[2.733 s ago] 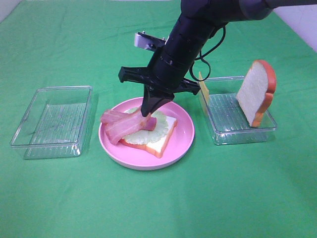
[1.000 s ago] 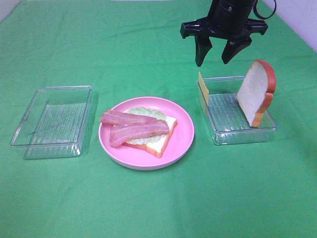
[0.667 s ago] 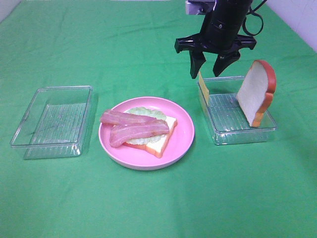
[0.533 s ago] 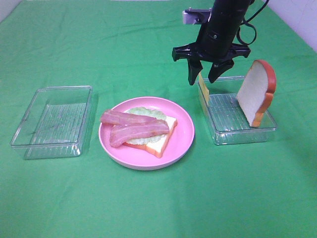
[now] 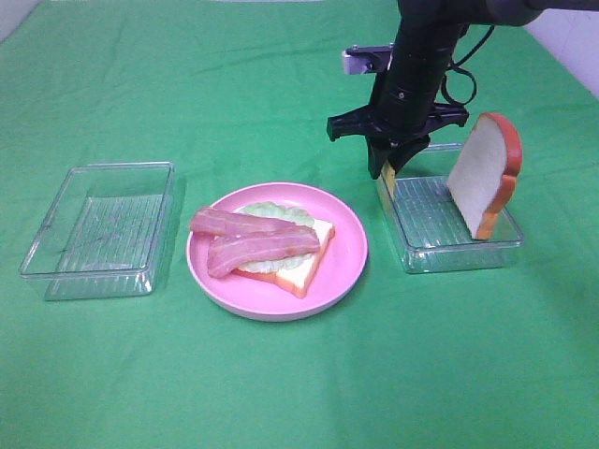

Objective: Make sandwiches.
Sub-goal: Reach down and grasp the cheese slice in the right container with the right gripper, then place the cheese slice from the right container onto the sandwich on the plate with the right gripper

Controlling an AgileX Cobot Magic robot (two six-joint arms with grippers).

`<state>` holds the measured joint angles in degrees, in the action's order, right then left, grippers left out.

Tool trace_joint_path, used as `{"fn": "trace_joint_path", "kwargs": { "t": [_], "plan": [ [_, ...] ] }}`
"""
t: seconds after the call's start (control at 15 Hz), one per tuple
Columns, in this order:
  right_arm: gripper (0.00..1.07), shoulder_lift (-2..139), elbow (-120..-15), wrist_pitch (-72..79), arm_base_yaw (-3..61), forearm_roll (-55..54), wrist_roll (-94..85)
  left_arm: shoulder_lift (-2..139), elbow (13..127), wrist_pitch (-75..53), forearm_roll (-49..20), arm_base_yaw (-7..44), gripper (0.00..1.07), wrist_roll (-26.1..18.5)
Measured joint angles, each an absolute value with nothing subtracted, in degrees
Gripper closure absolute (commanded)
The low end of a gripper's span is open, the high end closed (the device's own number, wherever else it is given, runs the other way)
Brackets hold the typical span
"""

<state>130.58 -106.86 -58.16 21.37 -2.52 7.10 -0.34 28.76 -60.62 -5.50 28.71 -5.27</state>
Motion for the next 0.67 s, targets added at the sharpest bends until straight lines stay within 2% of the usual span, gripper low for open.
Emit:
{"fn": "trace_joint_path", "kwargs": {
  "t": [0.13,0.27,0.67],
  "plan": [
    [0.95,130.58,-106.86,-58.16,21.37,-2.46,7.10,-0.34,28.76,-60.62,-5.50,28.71,0.35,-5.27],
    [1.07,130.58,-106.86,-58.16,21.37,-2.41,7.10,-0.34,28.76,-60.62,-5.50,28.71,0.35,-5.27],
    [1.07,129.60,-106.86,-58.38,21.37,-1.32,7.10,-0.34,28.76,-60.62,-5.50,28.71,0.35,-5.27]
  ]
}}
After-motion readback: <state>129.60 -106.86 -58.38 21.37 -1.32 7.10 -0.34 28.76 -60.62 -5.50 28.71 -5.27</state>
